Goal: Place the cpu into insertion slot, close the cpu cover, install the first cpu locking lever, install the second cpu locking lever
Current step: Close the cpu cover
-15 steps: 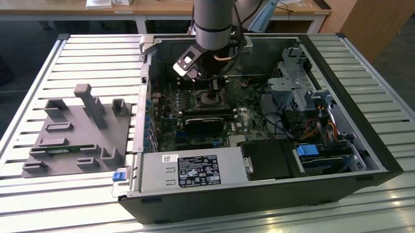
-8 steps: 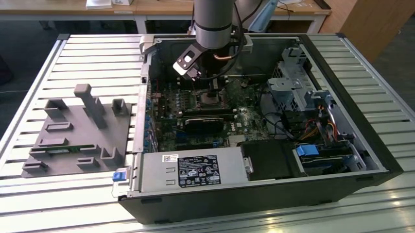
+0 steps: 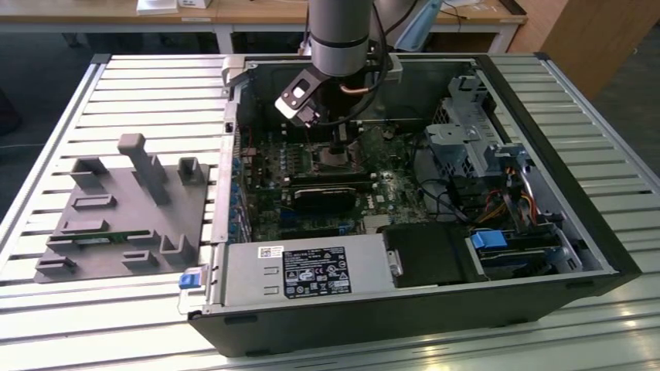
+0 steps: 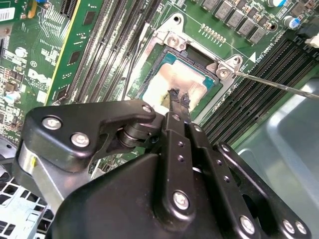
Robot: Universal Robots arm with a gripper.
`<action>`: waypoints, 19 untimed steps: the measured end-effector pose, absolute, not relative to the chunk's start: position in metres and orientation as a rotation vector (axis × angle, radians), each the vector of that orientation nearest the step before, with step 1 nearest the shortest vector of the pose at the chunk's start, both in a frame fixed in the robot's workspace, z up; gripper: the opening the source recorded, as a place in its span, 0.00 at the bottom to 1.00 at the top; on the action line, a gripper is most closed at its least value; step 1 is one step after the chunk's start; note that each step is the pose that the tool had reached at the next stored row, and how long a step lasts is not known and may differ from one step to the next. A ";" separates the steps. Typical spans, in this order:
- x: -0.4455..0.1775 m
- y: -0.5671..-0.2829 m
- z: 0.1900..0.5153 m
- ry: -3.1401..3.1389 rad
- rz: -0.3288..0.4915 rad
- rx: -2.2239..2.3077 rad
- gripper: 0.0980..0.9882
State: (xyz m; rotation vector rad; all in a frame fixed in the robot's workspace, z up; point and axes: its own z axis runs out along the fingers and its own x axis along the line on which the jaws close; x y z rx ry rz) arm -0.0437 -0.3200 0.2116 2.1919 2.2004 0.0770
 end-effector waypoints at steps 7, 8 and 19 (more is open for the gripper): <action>-0.044 -0.320 0.213 2.200 0.076 2.192 0.01; -0.044 -0.320 0.213 2.200 0.076 2.192 0.01; -0.044 -0.320 0.234 2.200 0.077 2.192 0.01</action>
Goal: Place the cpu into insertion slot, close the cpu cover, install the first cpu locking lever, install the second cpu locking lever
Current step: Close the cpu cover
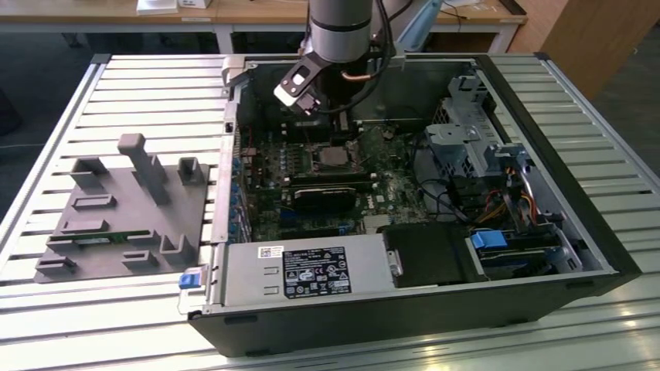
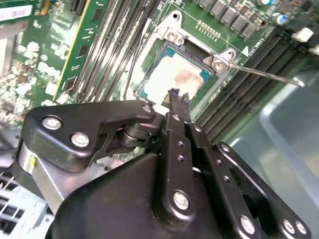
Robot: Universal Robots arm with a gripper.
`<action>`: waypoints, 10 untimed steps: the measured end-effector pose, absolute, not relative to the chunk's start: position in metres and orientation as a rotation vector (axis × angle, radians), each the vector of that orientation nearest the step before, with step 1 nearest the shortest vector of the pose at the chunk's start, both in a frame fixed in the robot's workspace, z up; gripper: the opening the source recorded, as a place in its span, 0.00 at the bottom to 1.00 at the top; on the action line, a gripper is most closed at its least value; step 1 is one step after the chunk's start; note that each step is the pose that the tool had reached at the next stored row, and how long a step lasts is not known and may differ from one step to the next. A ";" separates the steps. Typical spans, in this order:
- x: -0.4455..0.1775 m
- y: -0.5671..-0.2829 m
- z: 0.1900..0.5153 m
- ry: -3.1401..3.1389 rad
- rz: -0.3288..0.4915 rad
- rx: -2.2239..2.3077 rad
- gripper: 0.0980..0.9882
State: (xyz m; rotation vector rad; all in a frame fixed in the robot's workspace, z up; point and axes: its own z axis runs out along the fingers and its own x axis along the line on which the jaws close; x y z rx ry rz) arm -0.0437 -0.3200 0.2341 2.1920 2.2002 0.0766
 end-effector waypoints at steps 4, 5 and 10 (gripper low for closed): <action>-0.044 -0.320 0.245 2.200 0.076 2.192 0.01; -0.044 -0.320 0.245 2.201 0.078 2.192 0.01; -0.044 -0.327 0.245 2.201 0.079 2.193 0.01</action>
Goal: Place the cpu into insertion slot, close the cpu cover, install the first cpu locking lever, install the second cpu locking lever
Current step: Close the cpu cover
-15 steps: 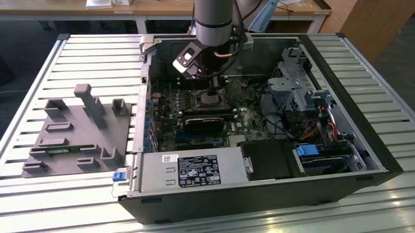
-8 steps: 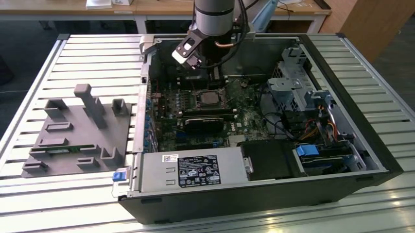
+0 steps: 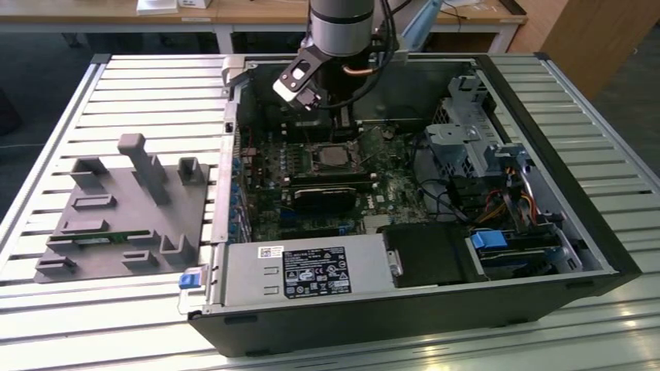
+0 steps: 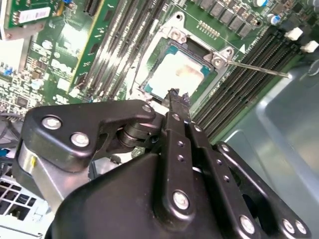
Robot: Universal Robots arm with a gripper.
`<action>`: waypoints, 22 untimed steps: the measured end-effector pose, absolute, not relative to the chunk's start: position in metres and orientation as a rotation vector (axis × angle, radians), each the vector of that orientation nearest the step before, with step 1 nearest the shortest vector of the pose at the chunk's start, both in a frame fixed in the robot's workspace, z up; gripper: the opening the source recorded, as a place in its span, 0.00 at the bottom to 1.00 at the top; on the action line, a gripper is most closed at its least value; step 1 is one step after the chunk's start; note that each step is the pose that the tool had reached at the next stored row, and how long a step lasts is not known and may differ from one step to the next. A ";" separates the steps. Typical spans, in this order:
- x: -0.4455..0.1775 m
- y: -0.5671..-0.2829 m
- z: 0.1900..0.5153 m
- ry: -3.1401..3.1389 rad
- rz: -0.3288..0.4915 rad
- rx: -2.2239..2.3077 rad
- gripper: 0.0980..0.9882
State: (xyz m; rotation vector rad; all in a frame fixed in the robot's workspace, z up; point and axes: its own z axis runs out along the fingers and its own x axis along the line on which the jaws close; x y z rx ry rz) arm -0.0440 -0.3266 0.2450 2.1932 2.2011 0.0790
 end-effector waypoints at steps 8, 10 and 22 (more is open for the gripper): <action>-0.040 -0.328 0.253 2.223 0.055 2.217 0.01; -0.040 -0.328 0.259 2.223 0.055 2.217 0.01; -0.033 -0.328 0.260 2.224 0.059 2.217 0.01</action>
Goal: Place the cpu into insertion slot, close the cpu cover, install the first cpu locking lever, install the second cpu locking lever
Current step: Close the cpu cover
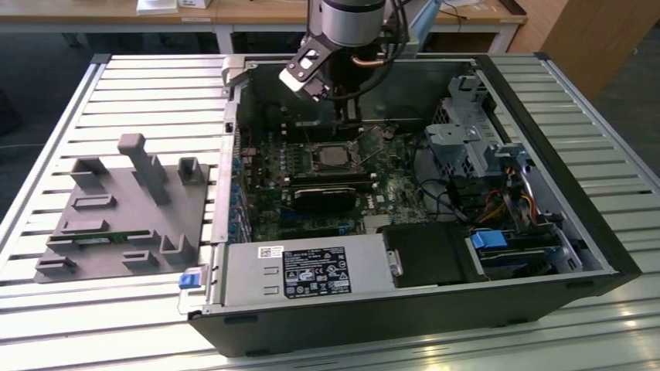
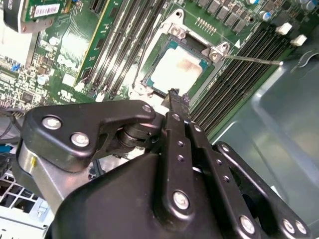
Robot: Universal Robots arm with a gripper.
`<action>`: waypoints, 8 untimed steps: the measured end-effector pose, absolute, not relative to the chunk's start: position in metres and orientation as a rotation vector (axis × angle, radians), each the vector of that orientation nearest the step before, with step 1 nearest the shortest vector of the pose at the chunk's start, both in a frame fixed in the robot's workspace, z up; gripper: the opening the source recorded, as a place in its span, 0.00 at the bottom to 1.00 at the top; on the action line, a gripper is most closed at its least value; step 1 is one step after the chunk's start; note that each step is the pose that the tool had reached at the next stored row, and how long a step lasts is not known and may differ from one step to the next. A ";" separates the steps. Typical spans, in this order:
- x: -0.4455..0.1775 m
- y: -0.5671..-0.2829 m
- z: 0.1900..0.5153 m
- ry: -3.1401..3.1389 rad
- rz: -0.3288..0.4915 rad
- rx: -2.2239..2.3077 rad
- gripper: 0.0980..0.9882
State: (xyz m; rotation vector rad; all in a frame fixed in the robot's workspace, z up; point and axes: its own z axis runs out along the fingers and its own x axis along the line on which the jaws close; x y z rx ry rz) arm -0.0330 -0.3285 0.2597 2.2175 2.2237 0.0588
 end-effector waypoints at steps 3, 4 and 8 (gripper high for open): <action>-0.028 -0.328 0.260 2.224 0.059 2.217 0.01; -0.027 -0.328 0.260 2.224 0.059 2.217 0.01; -0.023 -0.329 0.260 2.224 0.059 2.217 0.01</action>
